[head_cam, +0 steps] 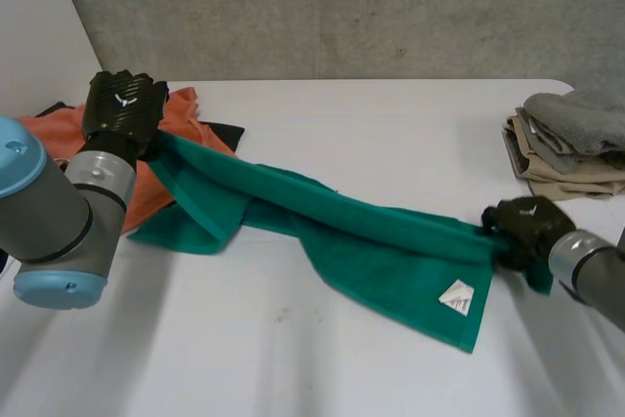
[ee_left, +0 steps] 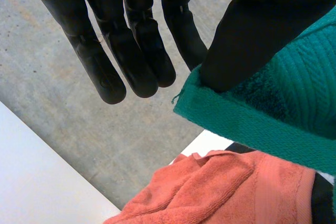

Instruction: Fold the laundry.

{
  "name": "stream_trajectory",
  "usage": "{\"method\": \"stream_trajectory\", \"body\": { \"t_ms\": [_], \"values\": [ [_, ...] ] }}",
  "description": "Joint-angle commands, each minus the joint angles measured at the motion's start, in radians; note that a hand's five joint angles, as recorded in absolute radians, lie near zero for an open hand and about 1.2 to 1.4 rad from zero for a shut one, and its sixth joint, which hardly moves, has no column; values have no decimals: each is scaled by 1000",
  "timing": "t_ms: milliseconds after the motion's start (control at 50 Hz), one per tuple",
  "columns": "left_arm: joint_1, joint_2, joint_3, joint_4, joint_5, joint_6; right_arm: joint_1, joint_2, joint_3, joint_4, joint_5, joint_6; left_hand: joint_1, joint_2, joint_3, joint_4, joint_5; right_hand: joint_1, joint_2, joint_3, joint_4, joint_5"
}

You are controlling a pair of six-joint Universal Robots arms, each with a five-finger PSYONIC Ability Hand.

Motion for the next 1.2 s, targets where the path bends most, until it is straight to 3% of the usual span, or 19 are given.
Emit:
{"method": "stream_trajectory", "body": {
  "t_ms": [20, 80, 180, 340, 520, 600, 620, 640, 660, 680, 900, 1060, 1200],
  "values": [
    [3, 48, -11, -13, 1, -1, 9, -254, -90, 52, 14, 1, 240, 193, 196, 192, 240, 736, 309, 231, 209, 245],
    [3, 111, -20, -45, 1, -10, 5, -328, -145, 176, 6, -4, 240, 193, 196, 192, 240, 736, 309, 231, 209, 245],
    [0, 172, -46, -111, 1, -12, -5, -334, -253, 394, 2, -39, 240, 193, 196, 192, 240, 736, 309, 231, 209, 245],
    [-6, 188, -83, -195, 8, -7, -3, -290, -273, 583, 40, -315, 240, 193, 196, 192, 240, 736, 309, 231, 209, 245],
    [-8, -70, 105, -185, -3, 2, 37, -8, -377, 476, 95, -211, 240, 193, 196, 192, 240, 736, 309, 231, 209, 245],
    [-15, -128, 187, -186, -13, 0, 78, 16, -413, 444, 94, -151, 240, 193, 196, 192, 240, 736, 309, 231, 209, 245],
    [-17, -130, 196, -186, -19, 2, 84, 13, -411, 439, 91, -137, 240, 193, 196, 192, 240, 617, 190, 113, 91, 127],
    [-20, -130, 204, -185, -21, 2, 89, 7, -405, 433, 86, -121, 240, 193, 196, 192, 240, 346, -81, -159, -180, -145],
    [-22, -130, 216, -185, -26, 2, 95, -7, -382, 415, 82, -95, 240, 193, 196, 192, 240, -78, -505, -583, -604, -569],
    [-22, -130, 218, -183, -24, 2, 97, -16, -367, 407, 75, -88, 240, 193, 196, 192, 240, -111, -539, -616, -638, -602],
    [-25, -140, 250, -169, -26, 0, 91, -182, -80, 300, -118, -85, 240, 193, 196, 192, 240, -168, -595, -672, -694, -658],
    [-15, -177, 343, -162, -78, 3, 92, -177, 98, 79, -132, -82, 240, 193, 196, 192, 240, -182, -609, -687, -708, -673],
    [-8, -222, 412, -162, -105, 11, 98, -135, 141, -47, -100, -25, 240, 193, 196, 192, 240, -191, -618, -696, -717, -682]
  ]
}}
